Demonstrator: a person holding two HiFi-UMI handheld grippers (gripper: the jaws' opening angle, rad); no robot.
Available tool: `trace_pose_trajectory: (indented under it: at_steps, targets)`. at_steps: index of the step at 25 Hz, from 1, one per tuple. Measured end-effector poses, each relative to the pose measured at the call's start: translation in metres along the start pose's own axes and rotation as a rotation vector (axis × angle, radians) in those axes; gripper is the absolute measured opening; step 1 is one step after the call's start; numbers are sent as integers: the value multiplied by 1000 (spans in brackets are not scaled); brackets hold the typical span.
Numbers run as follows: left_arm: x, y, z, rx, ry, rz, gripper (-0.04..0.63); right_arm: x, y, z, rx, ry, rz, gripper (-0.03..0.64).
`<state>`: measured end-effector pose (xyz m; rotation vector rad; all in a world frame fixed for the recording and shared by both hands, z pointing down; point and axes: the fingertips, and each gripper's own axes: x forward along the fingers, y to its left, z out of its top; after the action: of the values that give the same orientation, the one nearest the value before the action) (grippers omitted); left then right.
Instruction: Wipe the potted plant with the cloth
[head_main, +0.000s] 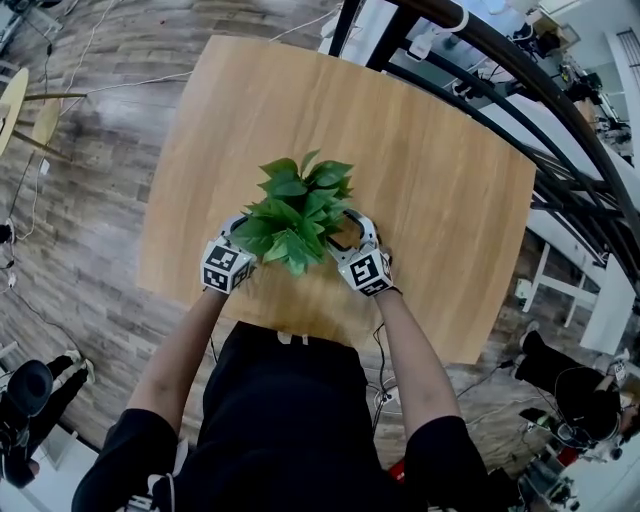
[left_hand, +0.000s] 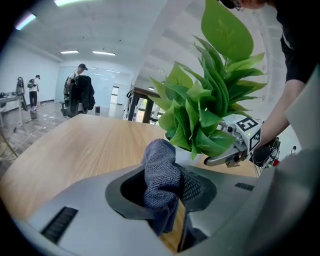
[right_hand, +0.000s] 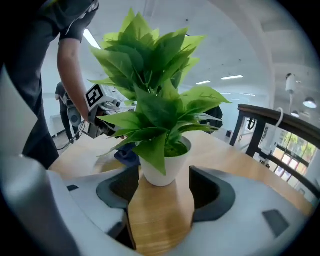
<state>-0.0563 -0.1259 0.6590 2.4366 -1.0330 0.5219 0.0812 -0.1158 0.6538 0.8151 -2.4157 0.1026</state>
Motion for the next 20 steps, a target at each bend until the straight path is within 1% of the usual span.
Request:
trace_pose_trajectory:
  at_steps: [2, 5, 8, 10, 13, 15, 17, 20]
  targets:
    - [6, -5, 8, 16, -11, -15, 147, 8, -3, 9, -43, -11, 14, 296]
    - [17, -13, 20, 23, -19, -44, 147, 16, -1, 20, -45, -33, 39, 298]
    - [20, -14, 29, 44, -12, -47, 146, 17, 2, 24, 18, -49, 21, 296]
    - [18, -19, 24, 26, -1, -74, 144, 11, 10, 23, 66, -58, -2, 296]
    - [12, -26, 18, 29, -2, -94, 140, -3, 29, 16, 159, -73, -45, 296]
    - [6, -36, 12, 18, 9, -131, 132, -13, 43, 12, 222, -73, -83, 296]
    - [-2, -47, 5, 19, 19, -167, 132, -22, 56, 8, 253, -57, -119, 296]
    - [-13, -59, -7, 15, 22, -197, 132, -29, 70, 1, 263, -32, -151, 296]
